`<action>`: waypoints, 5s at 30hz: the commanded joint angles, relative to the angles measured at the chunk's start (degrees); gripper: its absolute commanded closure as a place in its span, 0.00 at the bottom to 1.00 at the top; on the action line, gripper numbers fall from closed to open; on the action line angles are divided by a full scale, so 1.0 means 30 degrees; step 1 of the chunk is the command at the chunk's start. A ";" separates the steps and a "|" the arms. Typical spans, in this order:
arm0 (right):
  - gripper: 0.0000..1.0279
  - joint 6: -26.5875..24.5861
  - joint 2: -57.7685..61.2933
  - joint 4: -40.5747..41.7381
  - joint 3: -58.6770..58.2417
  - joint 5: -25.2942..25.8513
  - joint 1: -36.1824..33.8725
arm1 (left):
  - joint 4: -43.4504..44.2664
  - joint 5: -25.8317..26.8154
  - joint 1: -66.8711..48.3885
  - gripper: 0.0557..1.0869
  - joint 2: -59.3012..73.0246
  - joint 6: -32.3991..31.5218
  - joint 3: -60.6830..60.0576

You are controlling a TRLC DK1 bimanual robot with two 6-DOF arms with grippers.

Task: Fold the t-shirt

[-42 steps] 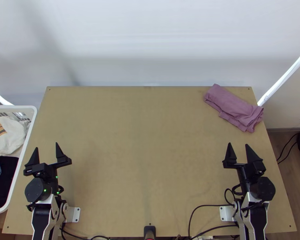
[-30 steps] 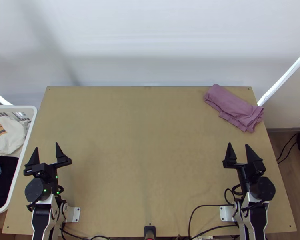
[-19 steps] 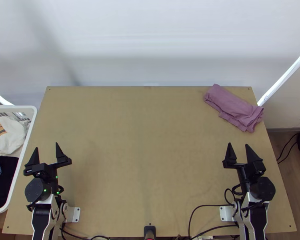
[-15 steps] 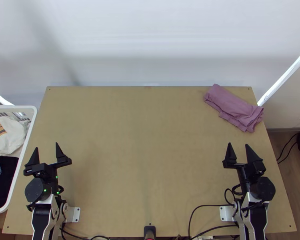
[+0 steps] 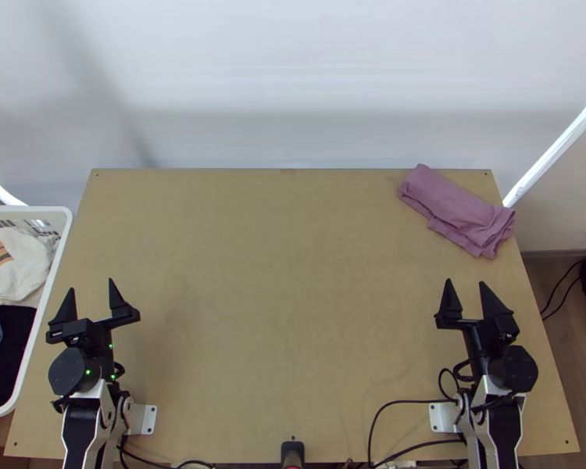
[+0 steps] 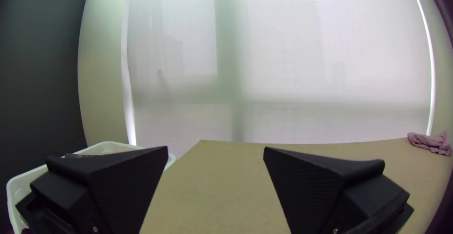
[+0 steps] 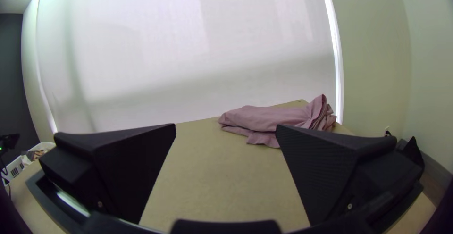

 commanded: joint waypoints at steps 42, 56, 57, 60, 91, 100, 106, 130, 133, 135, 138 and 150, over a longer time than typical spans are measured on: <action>0.04 0.0201 -0.0150 -0.0235 -0.0141 0.0197 -0.0042 | -0.6281 0.5957 1.0466 0.04 1.0866 -0.1896 1.2935; 0.04 0.0201 -0.0150 -0.0235 -0.0141 0.0197 -0.0042 | -1.2052 1.2988 2.0867 0.04 2.8913 -0.0841 2.4888; 0.04 0.0201 -0.0150 -0.0235 -0.0141 0.0197 -0.0042 | -1.2375 1.2988 2.1013 0.04 2.9909 -0.0753 2.5503; 0.04 0.0201 -0.0150 -0.0235 -0.0141 0.0197 -0.0042 | -1.3371 1.2988 2.1540 0.04 3.2927 -0.0079 2.7466; 0.04 0.0201 -0.0150 -0.0235 -0.0141 0.0197 -0.0042 | -1.6418 1.2959 2.1540 0.97 4.7106 0.2968 4.1705; 0.04 0.0201 -0.0150 -0.0235 -0.0141 0.0197 -0.0042 | -1.8703 1.5332 2.1423 0.97 4.1657 0.1766 4.1617; 0.04 0.0201 -0.0150 -0.0235 -0.0141 0.0197 -0.0042 | -1.9377 1.6270 2.0779 0.97 3.7643 0.0800 4.1617; 0.04 0.0201 -0.0179 -0.0235 -0.0141 0.0197 -0.0042 | -1.9845 1.2549 0.6101 0.97 2.4225 -0.2657 3.7984; 0.04 0.0201 -0.0150 -0.0235 -0.0141 0.0227 -0.0042 | -1.9845 0.9004 0.0945 0.97 2.3522 -0.2745 3.6578; 0.04 0.0201 -0.0150 -0.0235 -0.0141 0.0197 -0.0042 | -1.9758 0.6895 -0.2278 0.97 2.3347 -0.3068 3.5494; 0.04 0.0201 -0.0150 -0.0235 -0.0141 0.0197 -0.0042 | -1.9406 0.5313 -0.5735 0.97 2.3317 -0.3917 3.3970; 0.03 0.0201 -0.0150 -0.0235 -0.0141 0.0197 -0.0042 | -1.5627 0.1387 -1.4876 0.97 2.7214 -0.5939 3.0103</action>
